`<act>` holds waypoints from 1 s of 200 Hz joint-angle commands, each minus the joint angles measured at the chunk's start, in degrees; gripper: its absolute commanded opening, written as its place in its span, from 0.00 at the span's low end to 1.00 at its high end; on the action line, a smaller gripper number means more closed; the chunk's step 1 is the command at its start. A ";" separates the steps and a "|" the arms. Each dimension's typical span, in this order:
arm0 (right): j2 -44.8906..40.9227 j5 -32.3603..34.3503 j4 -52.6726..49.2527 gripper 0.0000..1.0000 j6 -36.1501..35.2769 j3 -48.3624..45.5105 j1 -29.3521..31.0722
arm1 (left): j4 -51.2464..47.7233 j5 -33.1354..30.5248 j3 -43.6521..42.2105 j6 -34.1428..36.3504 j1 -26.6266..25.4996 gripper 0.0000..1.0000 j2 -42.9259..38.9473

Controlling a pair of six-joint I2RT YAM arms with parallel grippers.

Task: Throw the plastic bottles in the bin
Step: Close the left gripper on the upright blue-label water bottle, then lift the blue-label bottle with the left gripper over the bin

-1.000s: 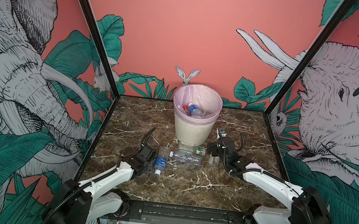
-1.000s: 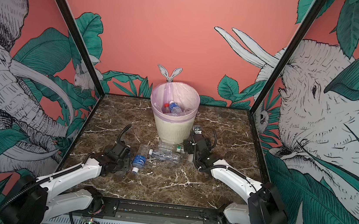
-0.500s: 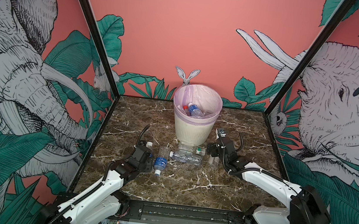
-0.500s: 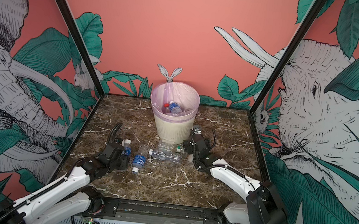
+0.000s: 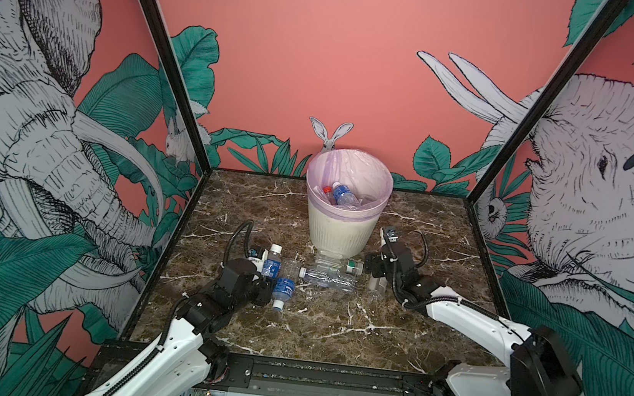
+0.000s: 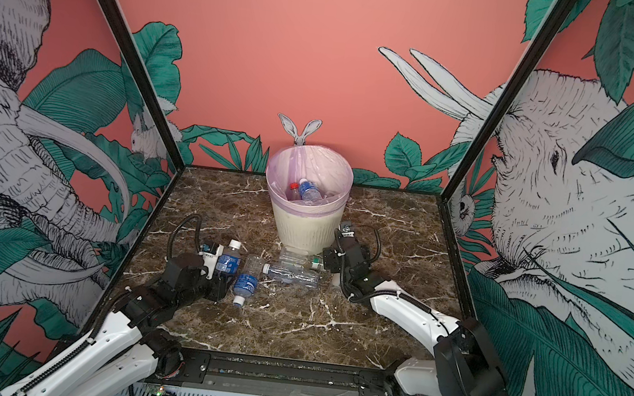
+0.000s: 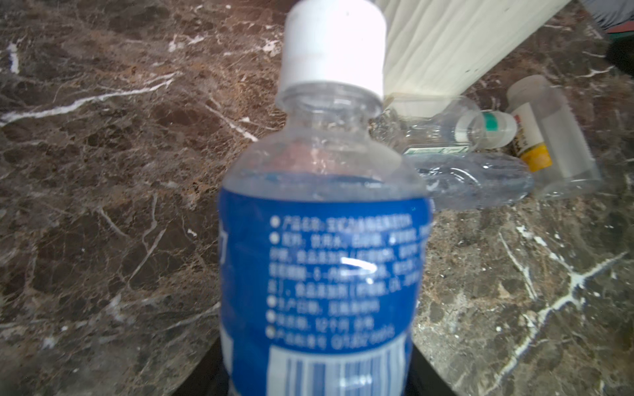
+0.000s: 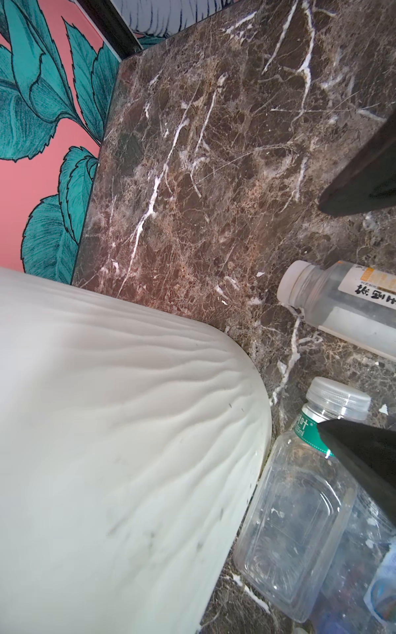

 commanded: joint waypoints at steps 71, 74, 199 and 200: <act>-0.16 -1.19 1.78 0.94 0.92 1.18 -0.30 | 8.93 8.64 10.82 2.26 -0.93 0.55 2.04; -0.26 -1.27 1.78 0.94 0.95 1.18 -0.31 | 9.14 8.76 11.70 2.26 -0.99 0.55 2.62; -3.07 -4.02 0.24 0.95 2.41 1.37 -0.27 | 3.45 12.68 90.64 7.52 -1.02 1.00 65.83; -3.11 -4.02 0.27 0.95 2.41 1.32 -0.26 | 3.47 12.45 90.74 7.57 -1.03 1.00 65.88</act>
